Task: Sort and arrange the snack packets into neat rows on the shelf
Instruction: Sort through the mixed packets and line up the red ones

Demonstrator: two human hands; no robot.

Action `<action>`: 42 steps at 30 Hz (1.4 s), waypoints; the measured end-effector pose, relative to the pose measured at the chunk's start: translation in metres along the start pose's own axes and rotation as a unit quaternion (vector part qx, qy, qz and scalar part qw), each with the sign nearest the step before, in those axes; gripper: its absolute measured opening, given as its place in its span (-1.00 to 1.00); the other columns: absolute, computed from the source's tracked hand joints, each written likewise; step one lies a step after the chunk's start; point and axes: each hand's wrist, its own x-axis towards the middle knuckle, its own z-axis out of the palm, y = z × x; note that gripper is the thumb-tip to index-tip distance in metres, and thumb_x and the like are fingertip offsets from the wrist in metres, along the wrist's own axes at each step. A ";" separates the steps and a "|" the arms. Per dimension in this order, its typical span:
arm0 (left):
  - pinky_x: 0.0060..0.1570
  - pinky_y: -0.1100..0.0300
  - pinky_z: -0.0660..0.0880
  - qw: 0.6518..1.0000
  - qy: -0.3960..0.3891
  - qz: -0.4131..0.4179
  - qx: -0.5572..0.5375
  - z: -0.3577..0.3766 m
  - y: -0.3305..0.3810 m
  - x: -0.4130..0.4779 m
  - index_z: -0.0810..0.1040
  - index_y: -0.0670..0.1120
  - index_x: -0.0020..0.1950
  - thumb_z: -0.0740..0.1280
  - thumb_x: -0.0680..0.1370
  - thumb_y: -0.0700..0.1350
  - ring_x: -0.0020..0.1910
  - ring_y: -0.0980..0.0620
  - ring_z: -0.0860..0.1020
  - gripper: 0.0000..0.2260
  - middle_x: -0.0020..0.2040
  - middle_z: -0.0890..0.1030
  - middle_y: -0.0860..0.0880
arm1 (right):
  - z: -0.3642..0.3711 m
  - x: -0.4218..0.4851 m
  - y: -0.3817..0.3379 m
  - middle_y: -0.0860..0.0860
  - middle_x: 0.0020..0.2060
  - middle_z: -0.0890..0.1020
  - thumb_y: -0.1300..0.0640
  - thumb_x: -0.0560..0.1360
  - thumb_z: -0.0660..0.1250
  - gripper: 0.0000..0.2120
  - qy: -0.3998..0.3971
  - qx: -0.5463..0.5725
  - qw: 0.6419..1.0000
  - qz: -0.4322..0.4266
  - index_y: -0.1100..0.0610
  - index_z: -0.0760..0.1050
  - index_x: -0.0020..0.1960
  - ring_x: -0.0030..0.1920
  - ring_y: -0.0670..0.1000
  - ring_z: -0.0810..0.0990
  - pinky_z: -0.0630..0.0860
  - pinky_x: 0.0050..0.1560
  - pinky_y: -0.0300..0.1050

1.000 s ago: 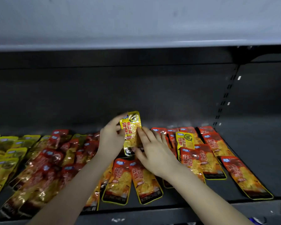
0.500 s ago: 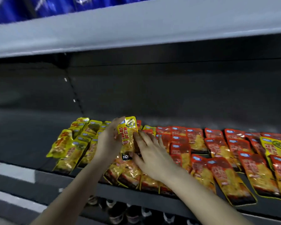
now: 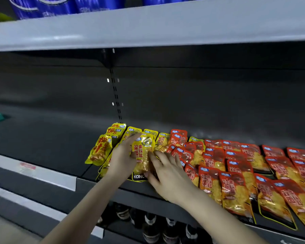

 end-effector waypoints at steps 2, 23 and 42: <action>-0.40 0.45 0.32 1.000 -0.012 0.009 0.008 -0.002 -0.011 0.001 0.37 0.04 0.42 0.17 0.51 -0.44 -0.26 -0.10 0.49 -0.43 0.27 0.49 -0.28 | 0.008 0.002 -0.005 0.01 0.42 0.21 -0.30 0.37 -0.30 -0.18 -0.007 -0.002 1.000 0.003 0.09 0.06 0.51 0.44 0.15 0.12 -0.09 0.45 0.22; 0.41 0.14 0.18 0.977 -0.143 0.142 0.075 0.006 -0.081 0.030 0.41 0.06 0.38 0.21 0.51 -0.38 0.43 0.02 0.28 -0.49 0.41 0.37 0.07 | 0.062 0.007 -0.038 -0.02 0.08 0.58 -0.19 0.48 0.04 -0.46 0.048 -0.097 0.987 0.119 0.11 0.52 0.23 0.11 0.18 0.57 0.41 0.18 0.35; 0.44 0.15 -0.17 0.944 -0.134 0.242 0.177 0.005 -0.107 0.017 0.38 -0.05 0.43 -0.19 0.42 0.19 0.53 0.05 0.05 -0.29 0.53 0.17 0.05 | 0.064 0.001 -0.040 -0.02 0.15 0.60 -0.05 0.52 0.07 -0.60 0.117 -0.070 0.986 0.098 0.08 0.57 0.15 0.19 0.07 0.54 0.25 0.33 0.11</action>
